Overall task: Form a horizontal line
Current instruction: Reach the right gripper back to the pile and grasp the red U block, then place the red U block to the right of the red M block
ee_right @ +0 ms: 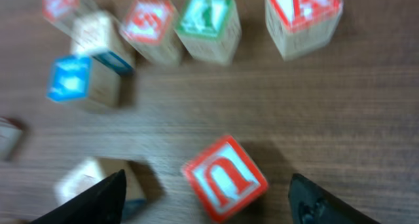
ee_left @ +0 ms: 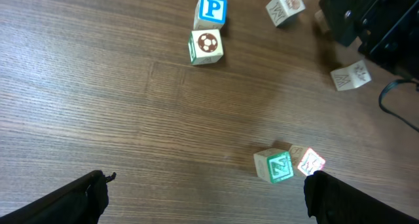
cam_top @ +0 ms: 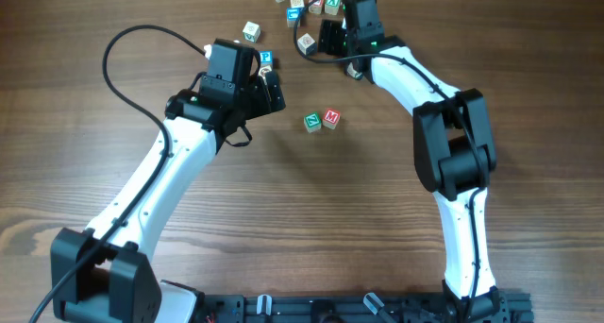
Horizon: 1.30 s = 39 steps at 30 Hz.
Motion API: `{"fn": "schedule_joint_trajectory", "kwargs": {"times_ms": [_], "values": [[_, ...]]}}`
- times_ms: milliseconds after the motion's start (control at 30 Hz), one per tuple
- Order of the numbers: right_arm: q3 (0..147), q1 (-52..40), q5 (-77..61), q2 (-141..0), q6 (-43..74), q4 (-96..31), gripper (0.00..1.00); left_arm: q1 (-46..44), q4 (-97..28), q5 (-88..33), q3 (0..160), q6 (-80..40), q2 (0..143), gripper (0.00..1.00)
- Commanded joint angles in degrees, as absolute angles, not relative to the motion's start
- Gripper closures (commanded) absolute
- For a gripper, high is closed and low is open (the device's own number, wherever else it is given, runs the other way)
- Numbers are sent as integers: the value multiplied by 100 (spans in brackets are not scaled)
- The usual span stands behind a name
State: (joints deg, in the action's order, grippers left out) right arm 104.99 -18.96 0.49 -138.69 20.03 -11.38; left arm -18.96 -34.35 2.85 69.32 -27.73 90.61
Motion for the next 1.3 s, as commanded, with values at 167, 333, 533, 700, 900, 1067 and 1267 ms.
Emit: {"fn": "schedule_joint_trajectory", "kwargs": {"times_ms": [167, 333, 533, 700, 900, 1067, 1267], "values": [[10619, -1791, 451, -14027, 1328, -1090, 53, -1883, -3411, 198, 6888, -2746, 9174, 0], [10628, -1791, 456, -14025, 1181, -961, 66, -1885, -3413, 198, 6888, -2746, 9174, 0], [10630, -1791, 497, -13933, 1048, -1076, 73, -1885, -3415, 196, 6888, -2746, 9174, 0], [10630, -1798, 497, -13373, 1057, -1433, 73, -1885, -3415, 196, 6888, -2746, 9174, 0], [10630, -1796, 497, -11874, 1048, -2620, 72, -1890, -3579, 189, 6888, -2749, 9172, 0], [10628, -1798, 451, -10514, 1072, -4108, 73, -1890, -3739, -255, 6888, -2749, 9172, 0], [10558, -1798, 449, -10197, 1262, -5959, 73, -1890, -3734, -360, 6888, -2744, 9194, 0]]}}
